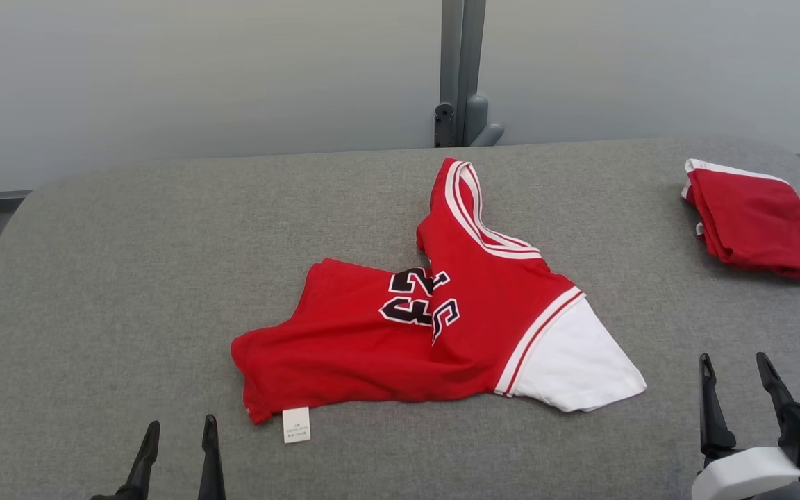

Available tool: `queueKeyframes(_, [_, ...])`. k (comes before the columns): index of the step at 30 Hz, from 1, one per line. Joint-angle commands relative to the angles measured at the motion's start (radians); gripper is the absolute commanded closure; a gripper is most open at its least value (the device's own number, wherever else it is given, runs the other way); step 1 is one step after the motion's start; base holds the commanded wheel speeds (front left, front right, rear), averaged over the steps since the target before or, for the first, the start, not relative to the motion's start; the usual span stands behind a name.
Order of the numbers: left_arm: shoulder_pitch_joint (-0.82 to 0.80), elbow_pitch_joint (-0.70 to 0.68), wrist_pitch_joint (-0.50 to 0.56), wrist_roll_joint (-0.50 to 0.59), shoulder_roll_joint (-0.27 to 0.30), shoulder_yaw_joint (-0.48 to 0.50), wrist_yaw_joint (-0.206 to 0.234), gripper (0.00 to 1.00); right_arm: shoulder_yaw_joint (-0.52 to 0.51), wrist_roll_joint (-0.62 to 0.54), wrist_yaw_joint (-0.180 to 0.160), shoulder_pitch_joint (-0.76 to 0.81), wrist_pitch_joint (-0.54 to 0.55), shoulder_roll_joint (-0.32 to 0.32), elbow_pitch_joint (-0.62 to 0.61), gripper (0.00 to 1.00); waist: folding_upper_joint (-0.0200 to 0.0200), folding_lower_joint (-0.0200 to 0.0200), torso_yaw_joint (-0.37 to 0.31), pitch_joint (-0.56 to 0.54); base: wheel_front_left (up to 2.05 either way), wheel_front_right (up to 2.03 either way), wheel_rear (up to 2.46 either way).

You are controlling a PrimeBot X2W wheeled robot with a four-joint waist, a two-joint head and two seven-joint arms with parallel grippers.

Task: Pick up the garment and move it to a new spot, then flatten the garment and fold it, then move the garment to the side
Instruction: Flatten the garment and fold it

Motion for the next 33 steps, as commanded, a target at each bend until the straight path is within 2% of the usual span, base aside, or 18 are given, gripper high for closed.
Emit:
queueKeyframes(1, [-0.017,-0.011,-0.003,0.009,-0.005,-0.006,-0.009,0.0,0.009,0.023,-0.002,-0.01,-0.003,-0.002,0.014,0.0,0.0,0.0,-0.004,0.0,0.0,0.0,0.0])
queueKeyframes(5, [-0.03,-0.019,0.023,0.005,-0.01,-0.034,-0.012,0.0,0.064,0.062,-0.002,-0.055,0.027,-0.037,0.062,0.0,0.0,0.0,-0.013,0.011,0.0,0.0,0.0])
queueKeyframes(7, [-0.046,-0.029,0.07,-0.003,-0.013,-0.058,-0.016,0.0,0.128,0.099,-0.001,-0.091,0.117,-0.074,0.083,0.0,0.0,0.0,-0.018,0.023,0.0,0.0,0.0])
queueKeyframes(13, [-0.1,0.005,0.276,-0.043,-0.021,-0.109,0.022,0.0,0.243,0.157,-0.002,-0.217,0.422,-0.201,0.101,0.0,0.0,0.0,-0.022,0.099,0.0,0.0,0.0])
queueKeyframes(14, [-0.1,0.005,0.276,-0.043,-0.021,-0.109,0.022,0.0,0.243,0.157,-0.002,-0.217,0.422,-0.201,0.101,0.0,0.0,0.0,-0.022,0.099,0.0,0.0,0.0])
queueKeyframes(19, [-0.167,0.077,0.324,-0.062,-0.024,-0.131,0.053,0.0,0.3,0.201,-0.002,-0.287,0.558,-0.236,0.136,0.0,0.0,0.0,-0.01,0.169,0.0,0.0,0.0])
queueKeyframes(23, [-0.212,0.131,0.315,-0.061,-0.025,-0.141,0.071,0.0,0.33,0.222,-0.002,-0.318,0.578,-0.235,0.162,0.0,0.0,0.0,0.002,0.209,0.0,0.0,0.0])
queueKeyframes(33, [-0.288,0.216,0.257,-0.065,-0.027,-0.145,0.103,0.0,0.367,0.238,-0.002,-0.343,0.531,-0.223,0.217,0.0,0.0,0.0,0.01,0.247,0.0,0.0,0.0])
